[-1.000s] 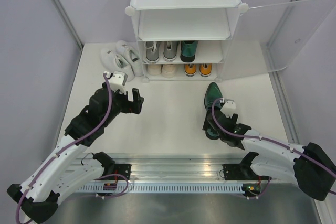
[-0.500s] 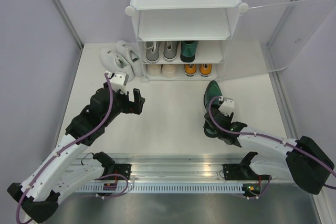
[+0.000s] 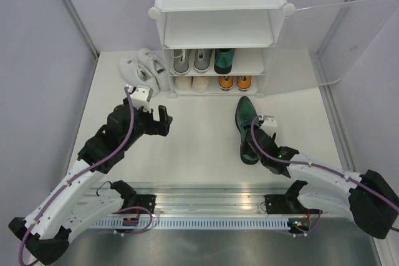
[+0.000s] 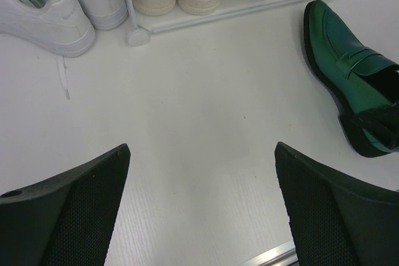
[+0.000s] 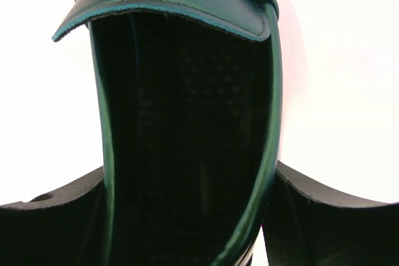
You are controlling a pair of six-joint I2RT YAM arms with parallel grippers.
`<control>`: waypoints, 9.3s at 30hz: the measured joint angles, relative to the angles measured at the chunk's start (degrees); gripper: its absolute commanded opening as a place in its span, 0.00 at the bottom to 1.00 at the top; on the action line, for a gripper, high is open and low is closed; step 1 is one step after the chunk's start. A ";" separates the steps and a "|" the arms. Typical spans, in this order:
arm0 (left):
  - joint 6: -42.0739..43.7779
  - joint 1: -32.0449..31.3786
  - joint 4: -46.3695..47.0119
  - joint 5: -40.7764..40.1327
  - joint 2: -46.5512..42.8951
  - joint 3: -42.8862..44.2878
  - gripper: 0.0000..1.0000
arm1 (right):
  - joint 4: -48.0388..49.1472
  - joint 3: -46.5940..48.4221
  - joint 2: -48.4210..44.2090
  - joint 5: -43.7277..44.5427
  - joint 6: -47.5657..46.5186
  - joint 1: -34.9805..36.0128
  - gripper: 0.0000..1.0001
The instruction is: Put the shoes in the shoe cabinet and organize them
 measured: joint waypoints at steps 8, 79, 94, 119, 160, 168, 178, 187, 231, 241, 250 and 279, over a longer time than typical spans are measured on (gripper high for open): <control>0.00 -0.22 0.00 0.00 -0.07 0.00 0.99 | -0.42 -1.70 -15.30 -4.61 -3.48 0.22 0.01; 0.00 -0.35 0.00 0.20 -2.10 0.00 0.99 | 6.49 56.65 38.58 -3.52 -22.38 -23.30 0.09; 0.00 -0.59 0.00 1.14 -2.10 0.00 0.99 | 7.98 56.11 38.73 -3.21 -22.43 -23.19 0.79; 0.00 -0.59 -0.02 1.33 -2.10 0.00 0.99 | 19.17 45.66 29.05 -7.23 -22.99 -24.04 0.84; 0.00 -0.61 0.00 1.53 -1.84 0.00 0.99 | 24.33 31.01 22.01 -16.96 -23.26 -24.26 0.27; 0.02 -0.61 0.00 1.53 -1.22 0.00 1.00 | 22.60 35.98 26.47 -14.49 -25.33 -24.22 0.26; 0.02 -0.61 -0.02 1.51 -0.90 0.00 1.00 | 22.43 37.83 28.44 -13.11 -26.34 -24.48 0.26; 0.02 -0.61 0.00 1.42 -0.85 0.00 0.99 | 22.29 39.82 30.32 -13.16 -26.82 -25.38 0.26; 0.02 -0.61 0.00 1.27 -1.36 0.00 0.99 | 19.17 55.04 21.99 -29.24 -23.96 -25.62 0.41; 0.02 -0.61 0.00 1.27 -1.36 0.00 0.99 | 17.18 61.37 31.56 -27.50 -24.00 -23.12 0.41; 0.02 -0.61 0.00 1.27 -1.36 0.00 0.99 | 18.14 61.57 33.44 -25.77 -23.98 -23.08 0.41; 0.02 -0.59 -0.02 -0.46 -1.11 -0.31 1.00 | 13.14 63.08 32.15 -23.74 -24.70 -23.08 0.52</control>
